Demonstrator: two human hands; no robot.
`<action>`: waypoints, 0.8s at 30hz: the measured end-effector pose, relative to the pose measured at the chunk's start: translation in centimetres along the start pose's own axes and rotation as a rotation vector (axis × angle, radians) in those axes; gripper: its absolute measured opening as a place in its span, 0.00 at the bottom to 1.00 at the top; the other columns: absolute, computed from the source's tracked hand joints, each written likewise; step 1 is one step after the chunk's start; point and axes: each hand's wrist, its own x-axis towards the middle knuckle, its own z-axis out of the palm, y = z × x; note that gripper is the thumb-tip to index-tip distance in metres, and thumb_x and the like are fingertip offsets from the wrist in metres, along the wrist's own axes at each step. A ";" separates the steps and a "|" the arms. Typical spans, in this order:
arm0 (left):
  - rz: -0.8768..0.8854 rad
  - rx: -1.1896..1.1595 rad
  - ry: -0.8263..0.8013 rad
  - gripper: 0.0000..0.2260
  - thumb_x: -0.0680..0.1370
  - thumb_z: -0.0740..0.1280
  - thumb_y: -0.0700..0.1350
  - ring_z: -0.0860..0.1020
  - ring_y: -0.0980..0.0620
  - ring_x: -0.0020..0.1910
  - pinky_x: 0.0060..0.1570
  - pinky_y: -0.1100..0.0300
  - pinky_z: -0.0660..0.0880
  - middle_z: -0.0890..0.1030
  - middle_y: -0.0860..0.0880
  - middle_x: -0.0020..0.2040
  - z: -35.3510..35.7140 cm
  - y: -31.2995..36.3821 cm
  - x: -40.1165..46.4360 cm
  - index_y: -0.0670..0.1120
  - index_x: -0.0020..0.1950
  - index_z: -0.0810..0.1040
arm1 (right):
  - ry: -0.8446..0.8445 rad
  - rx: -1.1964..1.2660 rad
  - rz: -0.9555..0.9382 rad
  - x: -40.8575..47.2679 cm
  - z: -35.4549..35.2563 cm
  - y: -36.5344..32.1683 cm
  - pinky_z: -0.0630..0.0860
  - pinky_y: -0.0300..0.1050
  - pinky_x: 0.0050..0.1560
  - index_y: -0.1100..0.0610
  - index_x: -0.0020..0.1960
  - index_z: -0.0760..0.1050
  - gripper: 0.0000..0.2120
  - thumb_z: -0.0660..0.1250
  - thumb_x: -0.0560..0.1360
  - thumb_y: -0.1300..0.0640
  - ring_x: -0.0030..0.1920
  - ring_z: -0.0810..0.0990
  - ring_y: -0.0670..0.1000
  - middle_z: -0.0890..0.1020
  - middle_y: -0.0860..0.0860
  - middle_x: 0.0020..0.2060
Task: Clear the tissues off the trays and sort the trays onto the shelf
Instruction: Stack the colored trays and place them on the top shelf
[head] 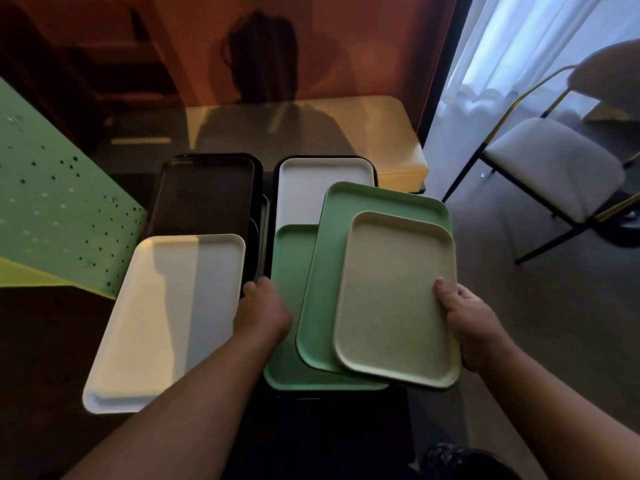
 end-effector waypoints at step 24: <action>-0.001 -0.667 0.138 0.10 0.79 0.60 0.38 0.79 0.46 0.49 0.41 0.57 0.72 0.80 0.49 0.48 -3.5 -0.6 -1.9 0.46 0.60 0.71 | -0.151 0.011 -0.023 0.4 2.4 1.0 0.83 0.58 0.53 0.55 0.59 0.81 0.10 0.63 0.84 0.55 0.48 0.87 0.57 0.88 0.57 0.50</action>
